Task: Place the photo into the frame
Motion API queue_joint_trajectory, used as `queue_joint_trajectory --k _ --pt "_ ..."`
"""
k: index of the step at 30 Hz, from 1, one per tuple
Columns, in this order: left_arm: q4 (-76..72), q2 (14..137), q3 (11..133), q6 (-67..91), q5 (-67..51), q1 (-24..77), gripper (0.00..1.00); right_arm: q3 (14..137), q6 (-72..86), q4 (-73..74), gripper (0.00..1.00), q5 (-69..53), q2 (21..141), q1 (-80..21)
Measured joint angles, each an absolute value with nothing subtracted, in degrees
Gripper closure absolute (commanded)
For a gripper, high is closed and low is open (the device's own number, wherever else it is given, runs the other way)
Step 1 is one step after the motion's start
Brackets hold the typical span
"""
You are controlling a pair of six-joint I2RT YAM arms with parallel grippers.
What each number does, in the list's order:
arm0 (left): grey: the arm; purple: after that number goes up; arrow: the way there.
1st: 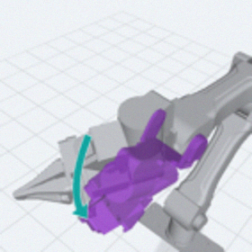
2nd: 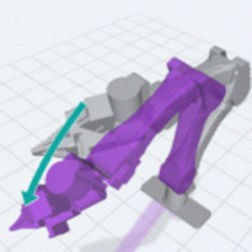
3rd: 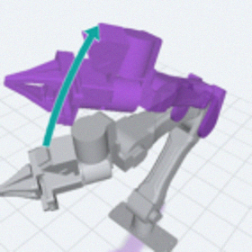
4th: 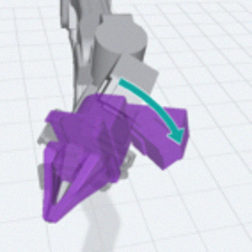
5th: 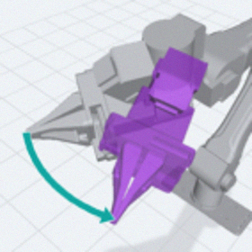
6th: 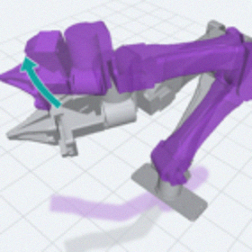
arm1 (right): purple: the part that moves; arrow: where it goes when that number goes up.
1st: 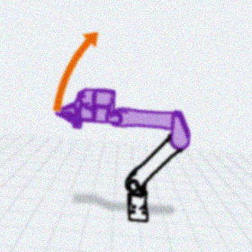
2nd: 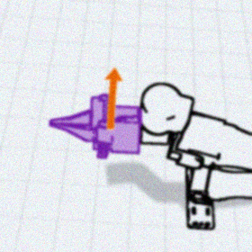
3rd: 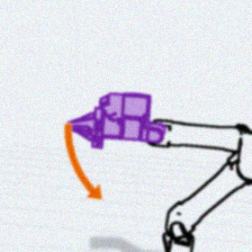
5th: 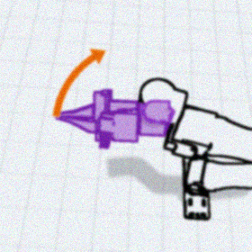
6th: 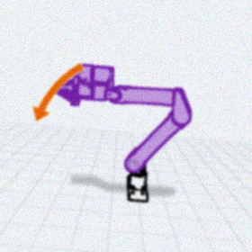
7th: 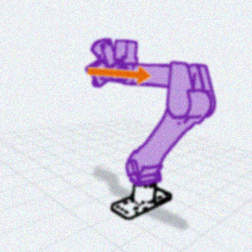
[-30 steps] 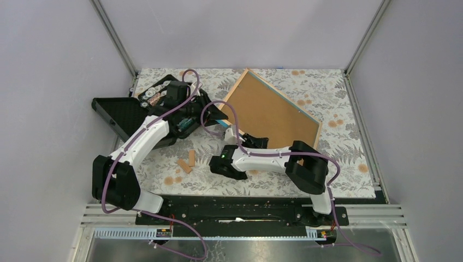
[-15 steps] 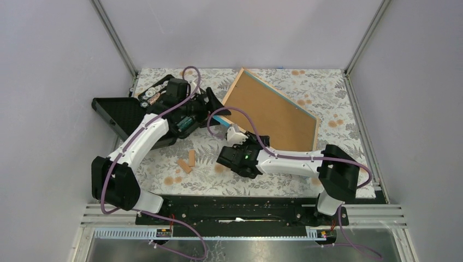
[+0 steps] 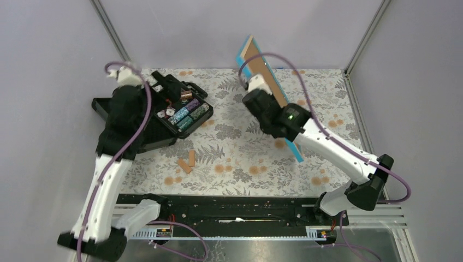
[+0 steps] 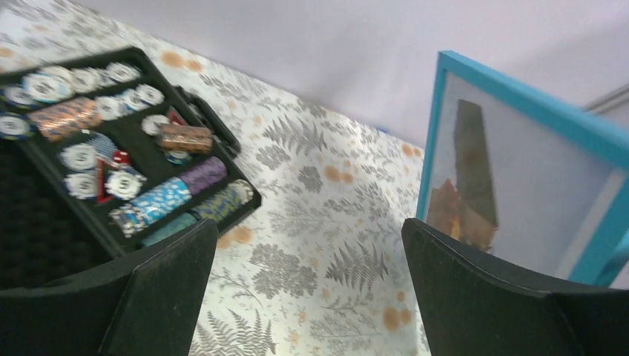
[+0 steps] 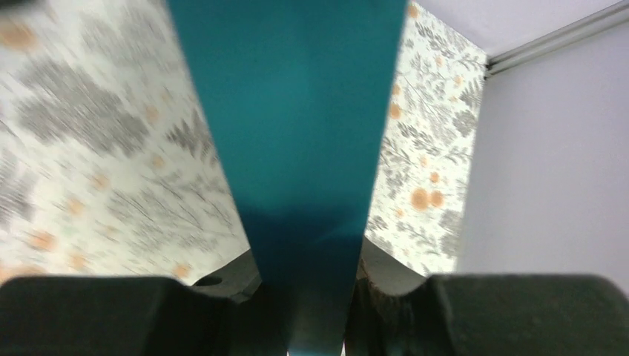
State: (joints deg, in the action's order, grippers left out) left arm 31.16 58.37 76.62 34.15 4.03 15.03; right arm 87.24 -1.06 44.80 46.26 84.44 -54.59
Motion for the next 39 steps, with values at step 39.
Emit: queue_joint_trajectory --k 39 --pt "20.88 51.29 54.76 29.36 13.8 20.25 0.01 60.45 36.14 17.98 1.0 -44.82 87.92 7.42"
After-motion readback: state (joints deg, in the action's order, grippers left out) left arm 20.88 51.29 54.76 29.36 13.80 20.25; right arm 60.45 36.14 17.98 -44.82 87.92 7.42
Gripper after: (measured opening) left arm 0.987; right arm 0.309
